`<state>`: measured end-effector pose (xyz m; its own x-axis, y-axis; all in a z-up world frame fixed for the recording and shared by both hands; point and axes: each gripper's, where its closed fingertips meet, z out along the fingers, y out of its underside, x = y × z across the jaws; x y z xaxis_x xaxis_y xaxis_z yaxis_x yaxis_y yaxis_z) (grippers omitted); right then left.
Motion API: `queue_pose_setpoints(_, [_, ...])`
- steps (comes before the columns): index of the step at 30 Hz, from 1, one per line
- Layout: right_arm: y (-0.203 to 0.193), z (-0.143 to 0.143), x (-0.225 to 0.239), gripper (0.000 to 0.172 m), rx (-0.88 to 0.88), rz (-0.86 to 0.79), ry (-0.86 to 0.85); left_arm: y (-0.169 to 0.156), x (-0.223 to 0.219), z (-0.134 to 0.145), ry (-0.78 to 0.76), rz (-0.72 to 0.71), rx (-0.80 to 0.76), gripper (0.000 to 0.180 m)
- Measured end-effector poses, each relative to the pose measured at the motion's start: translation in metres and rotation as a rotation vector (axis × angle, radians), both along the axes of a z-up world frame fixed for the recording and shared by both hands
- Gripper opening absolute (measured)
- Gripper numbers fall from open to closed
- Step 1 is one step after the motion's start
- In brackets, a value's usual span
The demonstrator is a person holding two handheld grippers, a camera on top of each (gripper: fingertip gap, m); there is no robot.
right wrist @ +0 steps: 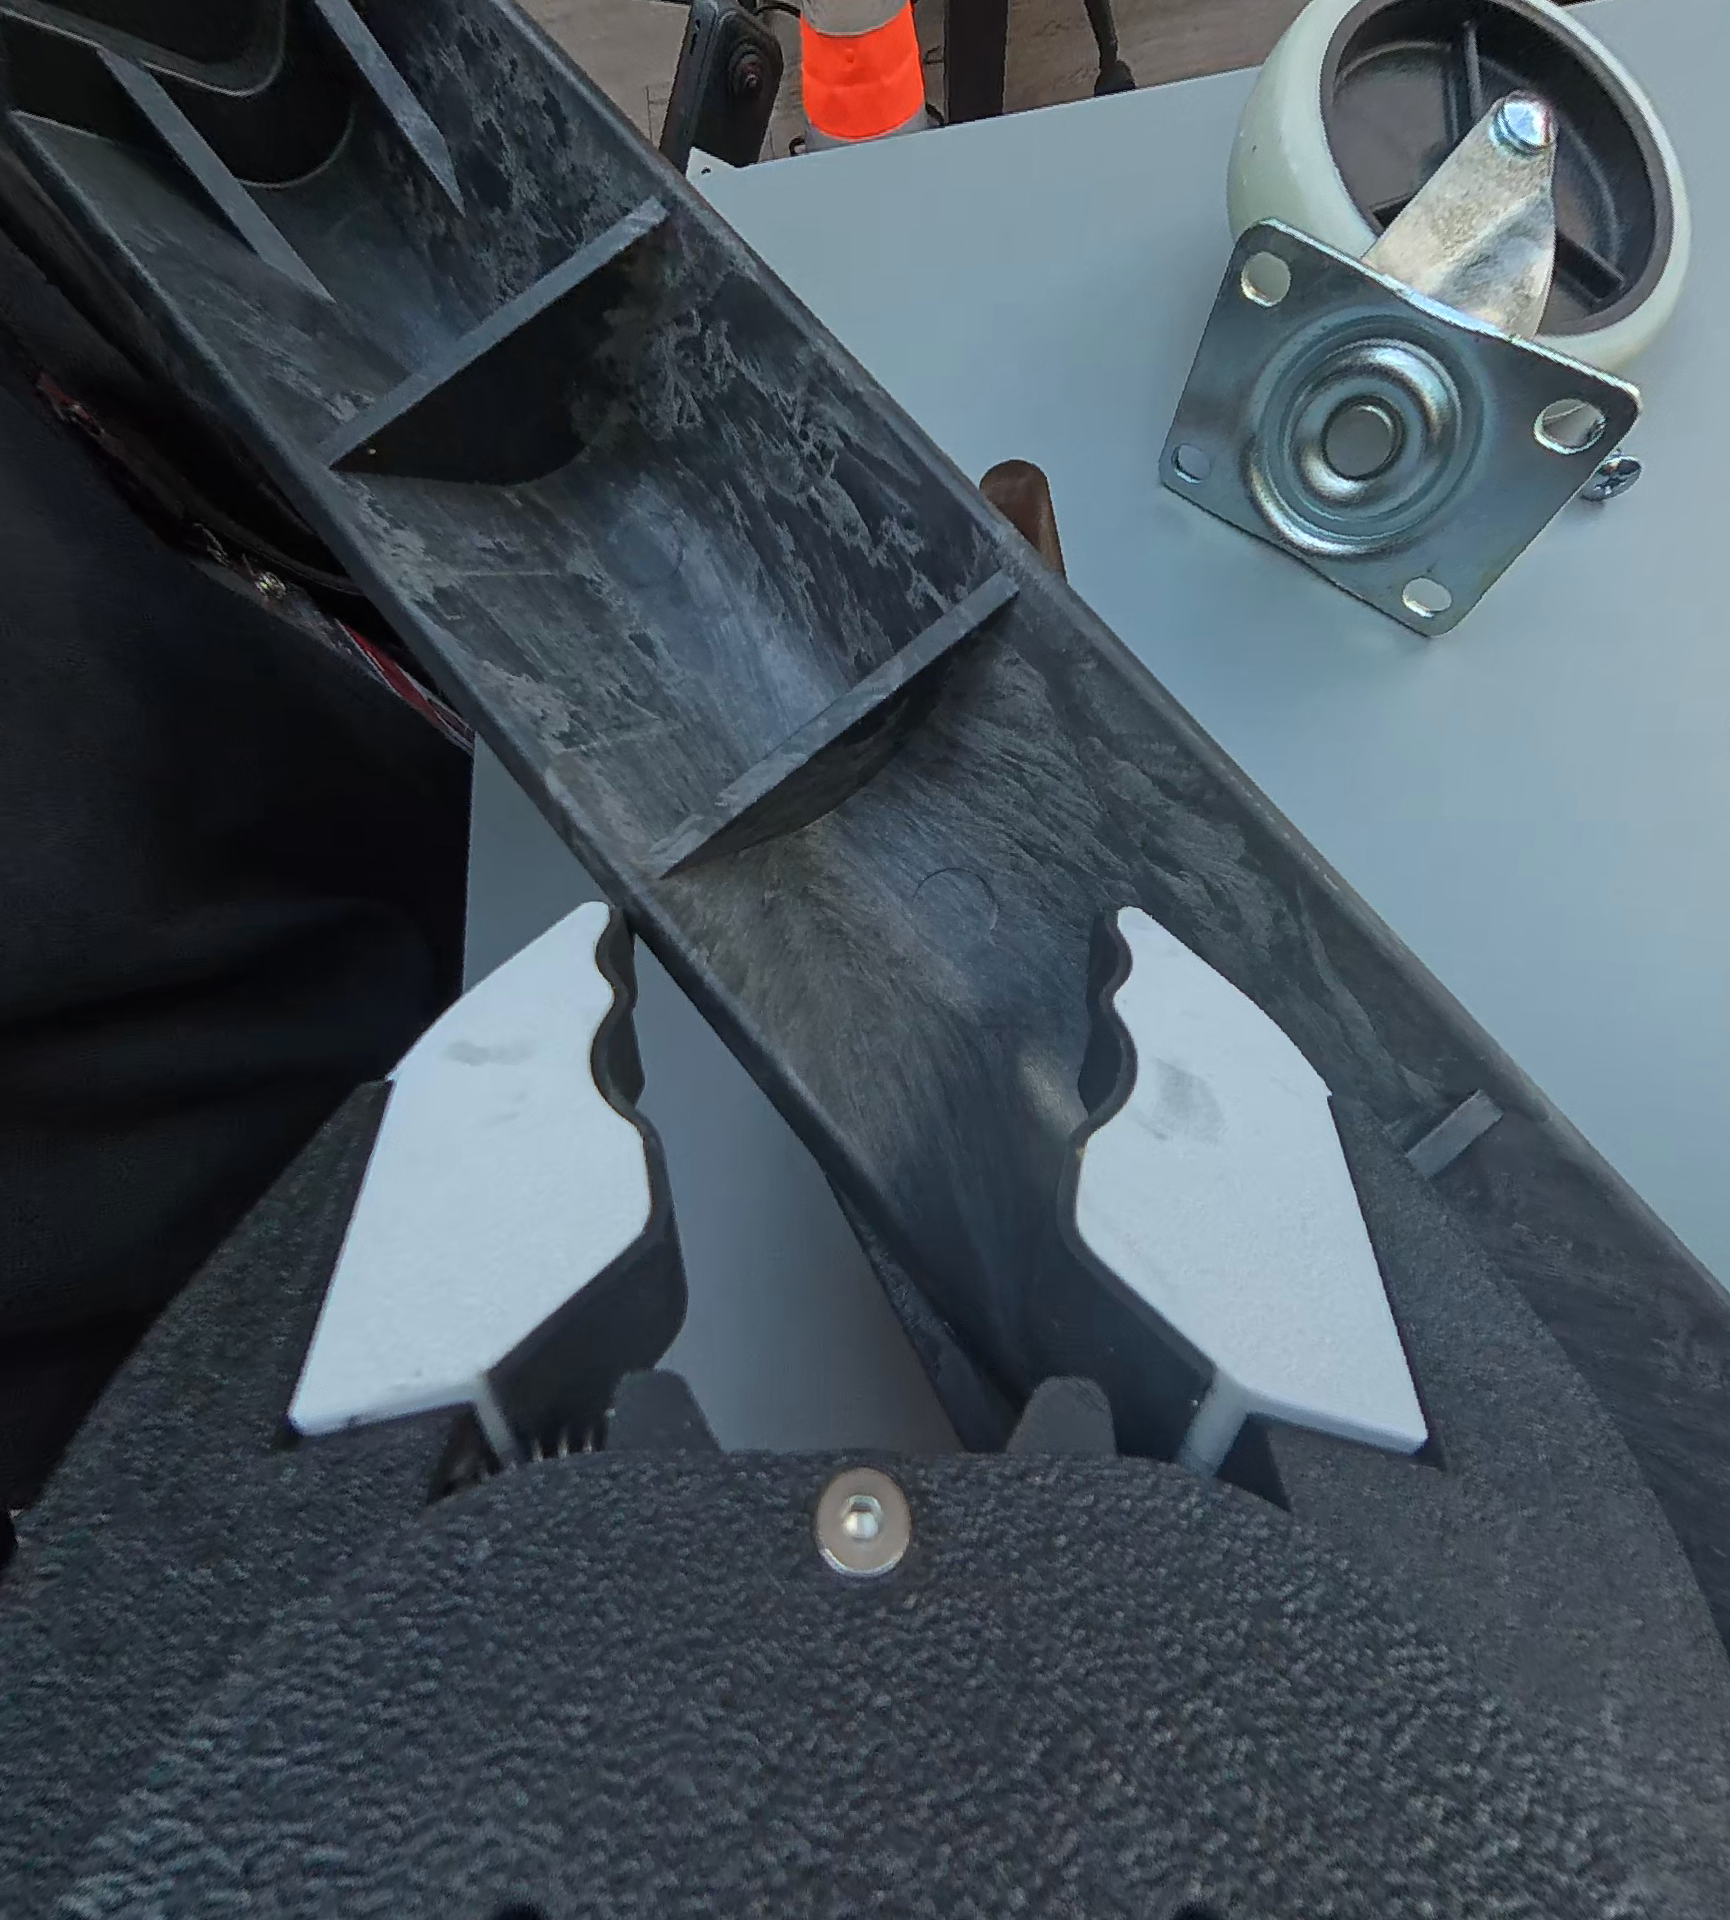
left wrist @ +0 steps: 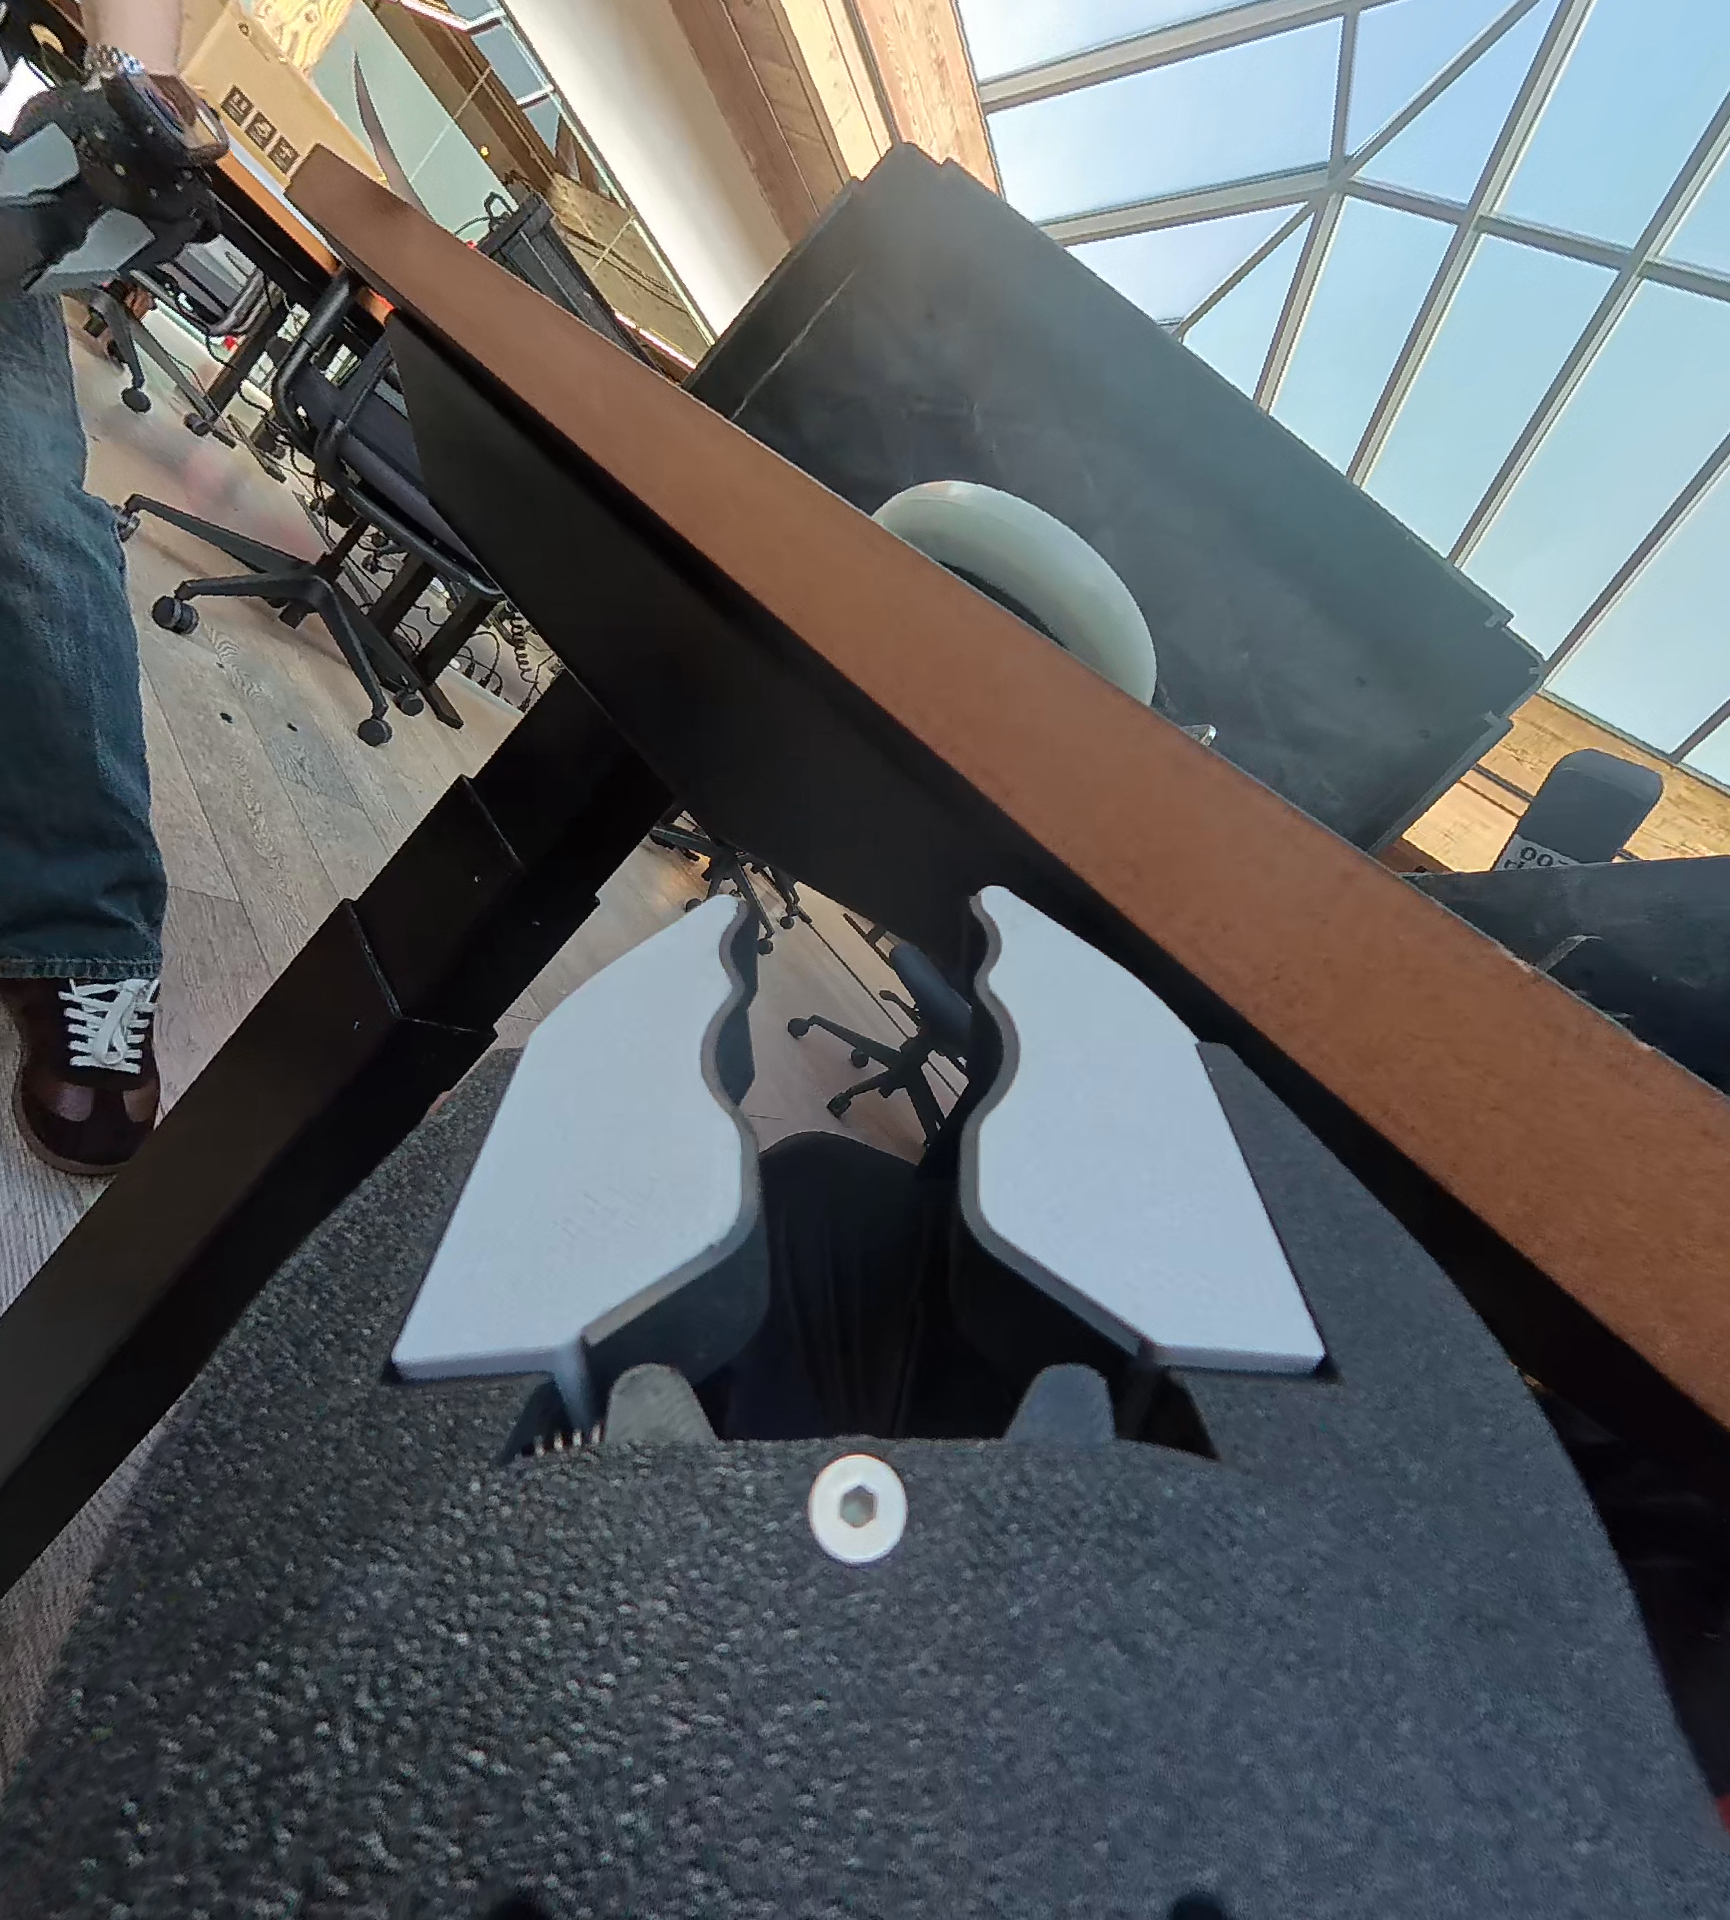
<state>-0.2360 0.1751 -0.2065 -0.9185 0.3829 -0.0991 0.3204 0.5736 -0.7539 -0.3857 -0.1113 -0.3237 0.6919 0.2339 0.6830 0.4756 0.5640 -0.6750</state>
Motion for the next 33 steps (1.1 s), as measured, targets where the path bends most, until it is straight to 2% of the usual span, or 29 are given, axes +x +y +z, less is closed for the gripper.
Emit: queue_pose_setpoints(33, [-0.0008,-0.0004,0.0000,0.083,-0.014,0.019,-0.004,0.0037,-0.0023,-0.0045,-0.008,-0.003,-0.020,0.037])
